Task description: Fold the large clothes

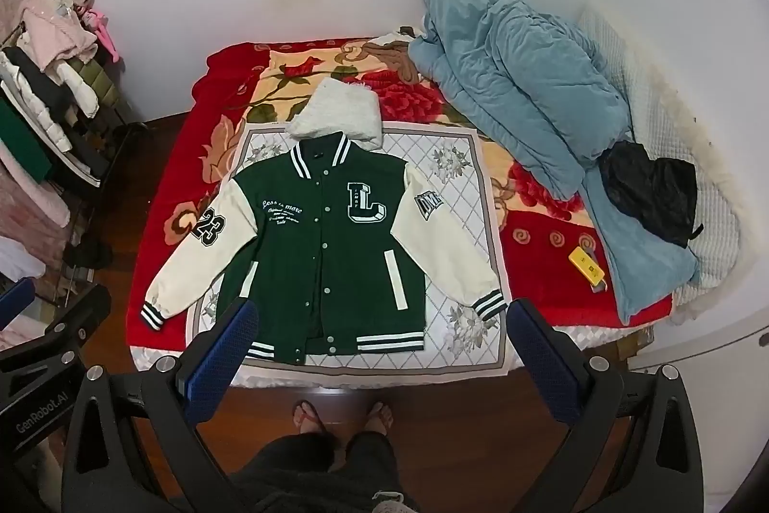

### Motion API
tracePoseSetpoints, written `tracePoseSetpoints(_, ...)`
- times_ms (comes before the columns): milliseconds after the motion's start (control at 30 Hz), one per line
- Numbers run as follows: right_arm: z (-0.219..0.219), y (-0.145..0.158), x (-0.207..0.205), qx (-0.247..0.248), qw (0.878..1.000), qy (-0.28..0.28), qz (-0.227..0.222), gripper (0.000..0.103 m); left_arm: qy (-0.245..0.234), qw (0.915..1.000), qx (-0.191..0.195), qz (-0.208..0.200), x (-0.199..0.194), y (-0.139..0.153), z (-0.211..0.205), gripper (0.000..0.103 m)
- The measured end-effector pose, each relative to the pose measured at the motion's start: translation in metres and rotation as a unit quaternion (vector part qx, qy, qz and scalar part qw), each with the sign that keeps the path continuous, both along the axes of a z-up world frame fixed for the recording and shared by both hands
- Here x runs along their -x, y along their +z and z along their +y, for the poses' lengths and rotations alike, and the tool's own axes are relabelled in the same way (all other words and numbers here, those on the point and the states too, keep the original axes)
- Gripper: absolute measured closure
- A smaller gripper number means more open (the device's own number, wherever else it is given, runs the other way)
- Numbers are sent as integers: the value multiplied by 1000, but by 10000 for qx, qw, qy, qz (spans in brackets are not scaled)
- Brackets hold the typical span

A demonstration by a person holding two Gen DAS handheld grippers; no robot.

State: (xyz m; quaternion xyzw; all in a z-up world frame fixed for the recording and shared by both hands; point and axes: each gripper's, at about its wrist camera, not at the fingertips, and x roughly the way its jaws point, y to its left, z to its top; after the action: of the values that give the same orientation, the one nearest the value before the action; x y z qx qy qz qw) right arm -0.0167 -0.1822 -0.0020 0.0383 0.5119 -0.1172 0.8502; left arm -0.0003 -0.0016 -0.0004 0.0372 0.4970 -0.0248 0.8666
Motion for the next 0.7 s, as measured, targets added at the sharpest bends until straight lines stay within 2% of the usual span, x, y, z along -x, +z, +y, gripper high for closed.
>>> tracePoseSetpoints(700,0,-2,4,38,10000,11,-22,0,8,10000,15,-17,0,0,0,0)
